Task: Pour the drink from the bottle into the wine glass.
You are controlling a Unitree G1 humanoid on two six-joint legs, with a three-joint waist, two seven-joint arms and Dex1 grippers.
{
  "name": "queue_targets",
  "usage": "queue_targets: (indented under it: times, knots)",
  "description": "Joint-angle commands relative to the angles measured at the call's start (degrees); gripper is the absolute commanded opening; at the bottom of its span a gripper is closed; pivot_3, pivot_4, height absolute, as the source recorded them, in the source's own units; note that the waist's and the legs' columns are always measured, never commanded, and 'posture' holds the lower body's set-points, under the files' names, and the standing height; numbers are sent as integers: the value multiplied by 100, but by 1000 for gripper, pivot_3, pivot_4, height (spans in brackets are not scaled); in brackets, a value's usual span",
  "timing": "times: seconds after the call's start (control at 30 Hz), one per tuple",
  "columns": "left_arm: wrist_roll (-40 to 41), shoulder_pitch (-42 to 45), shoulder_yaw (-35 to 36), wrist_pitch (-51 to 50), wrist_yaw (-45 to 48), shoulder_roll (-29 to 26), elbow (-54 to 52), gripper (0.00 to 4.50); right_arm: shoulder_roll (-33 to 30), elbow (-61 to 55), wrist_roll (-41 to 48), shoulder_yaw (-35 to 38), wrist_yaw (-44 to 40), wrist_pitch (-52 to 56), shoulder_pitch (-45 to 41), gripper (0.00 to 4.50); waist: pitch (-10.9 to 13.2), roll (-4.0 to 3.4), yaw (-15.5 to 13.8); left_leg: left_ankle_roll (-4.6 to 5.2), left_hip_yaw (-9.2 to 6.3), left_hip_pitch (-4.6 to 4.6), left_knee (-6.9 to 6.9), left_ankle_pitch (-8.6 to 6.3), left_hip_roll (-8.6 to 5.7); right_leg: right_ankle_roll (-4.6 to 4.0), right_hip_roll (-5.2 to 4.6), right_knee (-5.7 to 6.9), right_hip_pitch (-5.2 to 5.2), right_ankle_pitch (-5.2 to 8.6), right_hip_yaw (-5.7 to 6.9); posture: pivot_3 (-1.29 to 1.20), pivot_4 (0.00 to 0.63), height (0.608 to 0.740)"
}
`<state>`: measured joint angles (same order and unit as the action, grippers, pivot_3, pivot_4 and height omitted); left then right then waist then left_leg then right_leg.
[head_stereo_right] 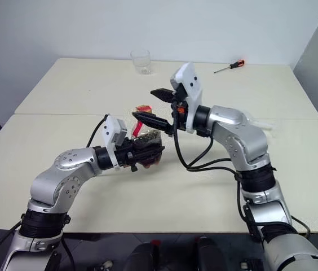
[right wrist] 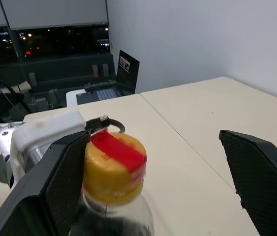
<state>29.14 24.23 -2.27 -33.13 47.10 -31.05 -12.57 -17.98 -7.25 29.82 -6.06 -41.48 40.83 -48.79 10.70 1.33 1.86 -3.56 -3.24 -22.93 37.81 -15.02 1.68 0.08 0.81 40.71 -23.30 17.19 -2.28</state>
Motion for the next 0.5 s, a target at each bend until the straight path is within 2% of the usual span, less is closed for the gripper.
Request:
queue_targets:
  times: [0.03,0.33,0.5]
  knots:
    - [94,61,140,186,102,8,-243,1869,-313,-217,111,357,17,193,155,4460,0,0,0,0,1,0,0,0,-1,0,0,0,0,0,0,0,150,740]
    - [57,128,105,277,185,83,-129,1869,-813,-296,432,667,-229,527,403,4460,1,1,7,0,4,1,-1,0,-2,0,3,0,0,0,-1,0,150,740]
    - [31,156,89,291,228,112,-95,1869,-664,-408,1225,858,-490,969,435,4460,1,1,10,0,6,1,0,0,-3,0,3,0,0,0,-4,0,150,740]
